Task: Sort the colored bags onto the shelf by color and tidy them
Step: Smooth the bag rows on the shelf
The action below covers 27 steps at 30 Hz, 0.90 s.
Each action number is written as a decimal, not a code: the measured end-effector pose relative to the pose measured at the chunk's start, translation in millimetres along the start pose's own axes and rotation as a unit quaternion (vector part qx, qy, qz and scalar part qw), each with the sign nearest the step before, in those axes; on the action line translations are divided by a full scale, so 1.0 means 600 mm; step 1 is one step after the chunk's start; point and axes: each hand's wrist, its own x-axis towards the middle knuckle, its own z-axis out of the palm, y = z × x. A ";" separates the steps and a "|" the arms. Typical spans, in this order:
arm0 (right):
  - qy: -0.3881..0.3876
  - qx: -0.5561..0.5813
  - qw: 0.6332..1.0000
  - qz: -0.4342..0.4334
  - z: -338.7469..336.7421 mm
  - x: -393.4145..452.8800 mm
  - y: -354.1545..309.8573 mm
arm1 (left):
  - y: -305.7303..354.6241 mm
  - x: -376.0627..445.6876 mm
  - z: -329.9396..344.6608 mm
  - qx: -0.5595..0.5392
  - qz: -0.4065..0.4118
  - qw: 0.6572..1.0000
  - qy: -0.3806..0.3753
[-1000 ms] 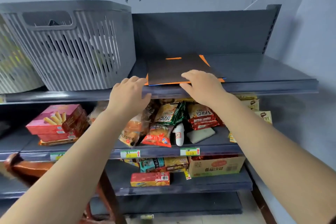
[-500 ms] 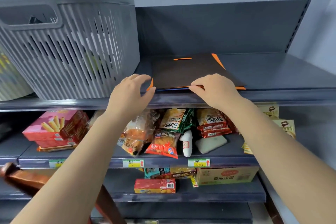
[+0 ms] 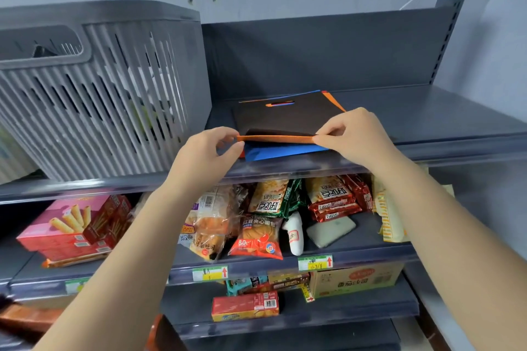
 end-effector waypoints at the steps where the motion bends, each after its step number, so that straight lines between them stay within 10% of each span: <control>1: 0.003 0.019 1.000 0.003 -0.002 -0.001 0.002 | -0.001 0.002 0.001 -0.007 0.001 1.000 0.000; 13: 0.157 -0.086 0.984 -0.005 -0.011 -0.032 0.024 | 0.000 0.025 0.014 -0.082 -0.037 0.994 -0.056; 18: 0.146 -0.170 0.974 -0.024 -0.016 -0.055 0.036 | 0.000 0.020 0.014 0.057 0.027 0.990 -0.125; 27: 0.072 -0.028 0.997 -0.004 -0.028 -0.066 0.038 | 0.001 0.028 0.006 0.040 0.041 0.998 -0.014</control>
